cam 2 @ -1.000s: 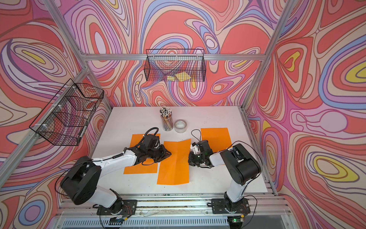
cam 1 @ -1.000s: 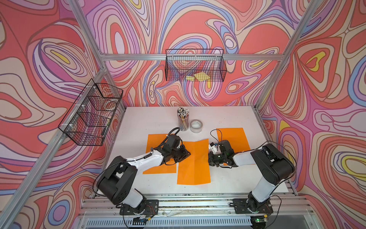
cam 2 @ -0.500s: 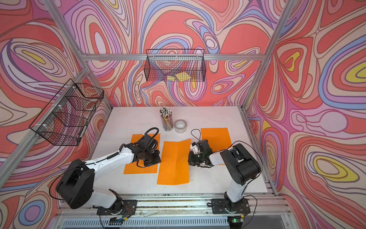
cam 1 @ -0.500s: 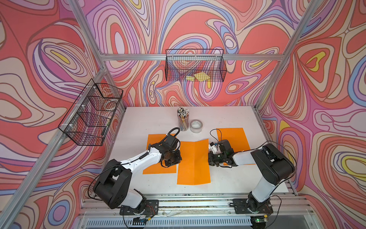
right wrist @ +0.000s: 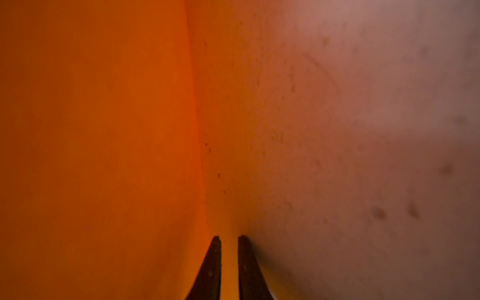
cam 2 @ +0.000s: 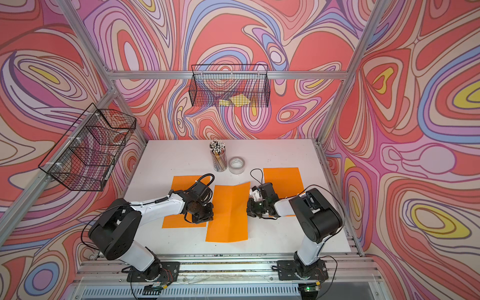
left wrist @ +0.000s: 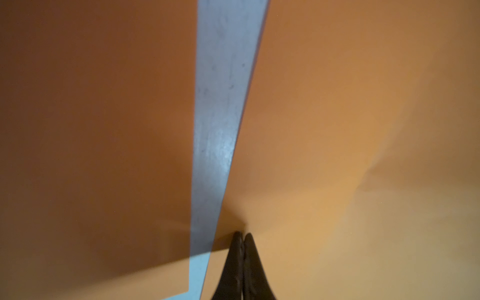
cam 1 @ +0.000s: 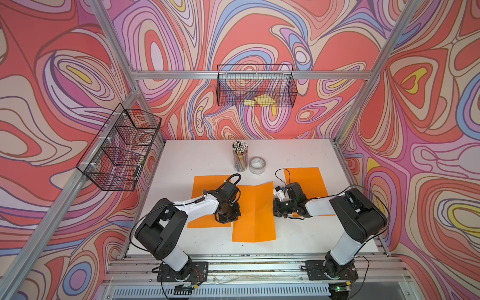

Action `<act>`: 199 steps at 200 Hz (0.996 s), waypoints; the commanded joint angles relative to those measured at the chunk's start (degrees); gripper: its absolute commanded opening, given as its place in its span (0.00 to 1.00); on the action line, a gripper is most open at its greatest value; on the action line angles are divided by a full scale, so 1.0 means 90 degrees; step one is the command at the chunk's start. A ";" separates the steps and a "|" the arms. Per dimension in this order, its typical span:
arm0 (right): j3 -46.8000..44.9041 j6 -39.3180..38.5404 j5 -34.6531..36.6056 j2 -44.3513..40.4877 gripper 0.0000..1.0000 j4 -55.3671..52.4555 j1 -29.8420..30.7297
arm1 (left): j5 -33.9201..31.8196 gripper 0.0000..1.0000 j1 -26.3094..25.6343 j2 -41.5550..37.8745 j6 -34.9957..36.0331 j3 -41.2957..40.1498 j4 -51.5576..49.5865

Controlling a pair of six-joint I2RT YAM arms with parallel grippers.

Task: Fold the rectangular paper in half along the long edge
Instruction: Fold the paper at the center of the board.

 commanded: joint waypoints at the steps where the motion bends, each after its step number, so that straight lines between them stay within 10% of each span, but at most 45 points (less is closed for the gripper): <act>1: 0.0173 -0.0176 0.0100 -0.0287 0.16 -0.0308 0.0022 | -0.0005 0.03 -0.0019 0.0193 0.0034 -0.0157 0.0048; 199: 0.1075 -0.0008 0.0330 -0.0401 0.17 -0.0695 0.0638 | 0.0024 0.03 -0.0039 0.0097 -0.0087 -0.0334 0.0200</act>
